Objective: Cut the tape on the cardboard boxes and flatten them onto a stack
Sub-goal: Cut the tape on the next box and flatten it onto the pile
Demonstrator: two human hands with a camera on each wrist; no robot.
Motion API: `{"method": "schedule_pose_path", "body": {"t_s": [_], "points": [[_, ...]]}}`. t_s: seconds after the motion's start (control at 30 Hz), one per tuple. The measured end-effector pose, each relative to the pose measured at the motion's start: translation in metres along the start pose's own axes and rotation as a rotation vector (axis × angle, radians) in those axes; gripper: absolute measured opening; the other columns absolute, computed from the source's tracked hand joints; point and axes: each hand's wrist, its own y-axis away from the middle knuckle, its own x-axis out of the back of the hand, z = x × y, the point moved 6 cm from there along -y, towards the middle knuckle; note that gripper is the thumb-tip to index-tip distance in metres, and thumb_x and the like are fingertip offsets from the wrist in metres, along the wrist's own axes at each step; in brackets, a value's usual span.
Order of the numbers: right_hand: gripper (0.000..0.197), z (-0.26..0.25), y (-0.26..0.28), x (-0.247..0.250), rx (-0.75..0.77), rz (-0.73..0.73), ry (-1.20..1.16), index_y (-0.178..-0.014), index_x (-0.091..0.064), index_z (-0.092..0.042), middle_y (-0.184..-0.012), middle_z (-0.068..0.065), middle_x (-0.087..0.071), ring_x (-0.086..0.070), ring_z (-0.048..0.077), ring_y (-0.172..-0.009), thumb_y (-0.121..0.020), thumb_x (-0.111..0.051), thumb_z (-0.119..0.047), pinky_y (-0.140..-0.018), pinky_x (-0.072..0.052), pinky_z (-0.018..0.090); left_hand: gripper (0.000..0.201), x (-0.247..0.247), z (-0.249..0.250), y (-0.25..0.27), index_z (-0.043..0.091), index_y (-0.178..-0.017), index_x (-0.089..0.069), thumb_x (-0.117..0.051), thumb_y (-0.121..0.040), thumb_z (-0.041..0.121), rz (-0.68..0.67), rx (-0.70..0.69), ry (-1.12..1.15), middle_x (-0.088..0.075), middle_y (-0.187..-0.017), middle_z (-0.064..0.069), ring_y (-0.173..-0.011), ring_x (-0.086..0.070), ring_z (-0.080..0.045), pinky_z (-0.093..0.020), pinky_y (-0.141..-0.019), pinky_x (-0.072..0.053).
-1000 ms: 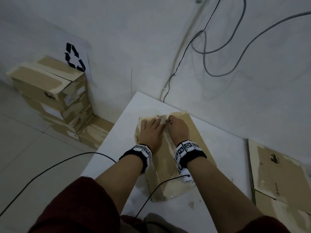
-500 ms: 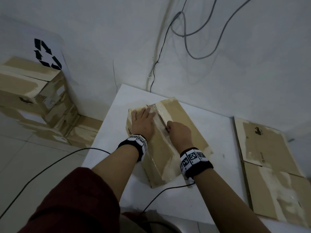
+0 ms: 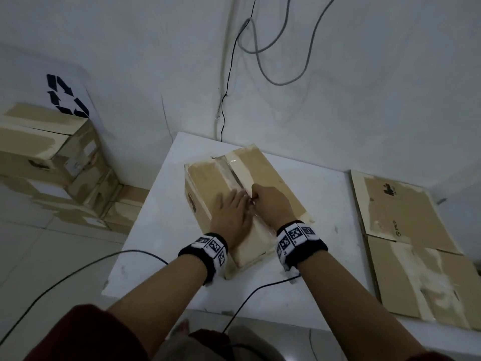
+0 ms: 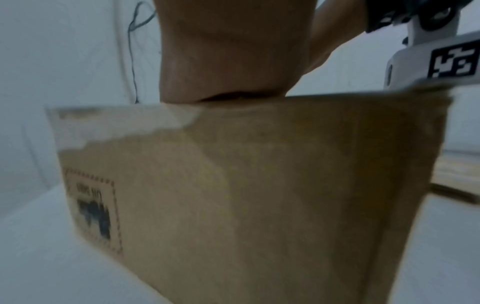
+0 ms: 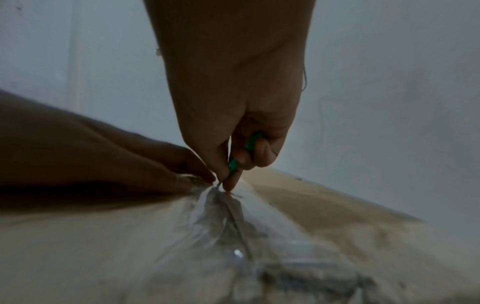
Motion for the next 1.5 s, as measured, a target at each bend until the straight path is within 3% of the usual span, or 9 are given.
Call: {"method": "schedule_pose_path", "body": {"t_s": [0.3,0.6,0.7,0.8,0.9,1.07,1.23,1.37,1.5], "points": [[0.011,0.015,0.051,-0.002,-0.005,-0.055,0.079,-0.083,-0.045,-0.016,-0.081,0.009,-0.056,-0.051,0.031,-0.075,-0.091,-0.048,-0.008,-0.059,-0.034,0.032,0.081,-0.006,-0.001,-0.001,0.014,-0.146,-0.037,0.008,-0.085,0.044,0.028,0.049,-0.081,-0.031,-0.156,-0.001,-0.145,-0.023,-0.021,-0.047,-0.117,-0.007],[0.016,0.042,0.105,-0.008,-0.080,0.020,-0.061,-0.082,-0.049,-0.010,-0.071,0.013,-0.056,-0.050,0.031,-0.062,-0.079,-0.044,0.005,-0.047,-0.025,0.029,0.043,-0.001,0.004,-0.001,0.016,-0.142,-0.041,-0.030,-0.102,0.029,0.051,0.086,-0.066,-0.035,-0.153,0.000,-0.144,-0.024,-0.021,-0.050,-0.116,-0.010],[0.019,0.043,0.111,-0.011,-0.084,0.047,-0.088,-0.083,-0.044,-0.012,-0.066,0.007,-0.050,-0.042,0.028,-0.059,-0.080,-0.043,0.007,-0.046,-0.024,0.031,0.028,0.004,0.023,0.000,0.018,-0.118,-0.060,-0.043,-0.098,0.027,0.072,-0.150,-0.055,-0.058,-0.129,0.000,-0.128,-0.046,-0.023,-0.049,-0.108,-0.020],[0.020,0.046,0.115,-0.014,-0.074,0.080,-0.123,-0.087,-0.040,-0.016,-0.071,0.004,-0.051,-0.045,0.027,-0.062,-0.085,-0.042,0.004,-0.048,-0.029,0.033,0.049,0.003,0.044,0.003,0.016,-0.105,-0.063,-0.035,-0.090,0.052,-0.046,-0.382,-0.009,-0.062,-0.107,-0.001,-0.099,-0.058,-0.025,-0.037,-0.085,-0.038],[0.019,0.055,0.120,-0.013,-0.083,0.111,-0.132,-0.089,-0.041,-0.017,-0.076,0.005,-0.055,-0.048,0.025,-0.064,-0.087,-0.042,0.001,-0.045,-0.027,0.030,0.060,0.004,0.048,-0.001,0.021,-0.114,-0.063,-0.047,-0.081,0.069,-0.159,-0.417,0.002,-0.057,-0.108,-0.001,-0.097,-0.054,-0.023,-0.033,-0.079,-0.041],[0.016,0.074,0.117,-0.007,-0.100,0.106,-0.159,-0.090,-0.046,-0.015,-0.077,0.005,-0.059,-0.053,0.028,-0.068,-0.086,-0.045,0.000,-0.051,-0.038,0.035,0.073,0.003,0.056,-0.007,0.030,-0.134,-0.049,-0.064,-0.074,0.069,-0.368,-0.385,-0.146,-0.047,-0.122,0.001,-0.112,-0.044,-0.018,-0.031,-0.091,-0.035],[0.013,0.082,0.112,-0.006,-0.124,0.080,-0.206,-0.089,-0.049,-0.018,-0.080,0.002,-0.062,-0.055,0.026,-0.073,-0.089,-0.049,-0.004,-0.059,-0.045,0.038,0.079,0.006,0.075,-0.018,0.025,-0.121,-0.053,-0.075,-0.059,0.068,-0.421,-0.392,-0.250,-0.043,-0.119,-0.001,-0.109,-0.041,-0.022,-0.037,-0.093,-0.040],[0.019,0.087,0.113,-0.008,-0.148,0.105,-0.330,-0.084,-0.049,-0.022,-0.086,0.002,-0.067,-0.058,0.026,-0.077,-0.087,-0.052,-0.003,-0.065,-0.051,0.042,0.076,0.008,0.092,-0.023,0.018,-0.110,-0.053,-0.081,-0.056,0.062,-0.467,-0.423,-0.319,-0.051,-0.110,0.000,-0.097,-0.037,-0.017,-0.031,-0.080,-0.037],[0.015,0.094,0.118,-0.012,-0.170,0.108,-0.507,-0.085,-0.052,-0.016,-0.082,0.005,-0.067,-0.059,0.028,-0.078,-0.087,-0.051,-0.001,-0.067,-0.050,0.039,0.078,0.006,0.090,-0.023,0.021,-0.117,-0.053,-0.084,-0.055,0.057,-0.471,-0.346,-0.261,-0.055,-0.108,-0.003,-0.096,-0.036,-0.019,-0.030,-0.079,-0.035]]}}
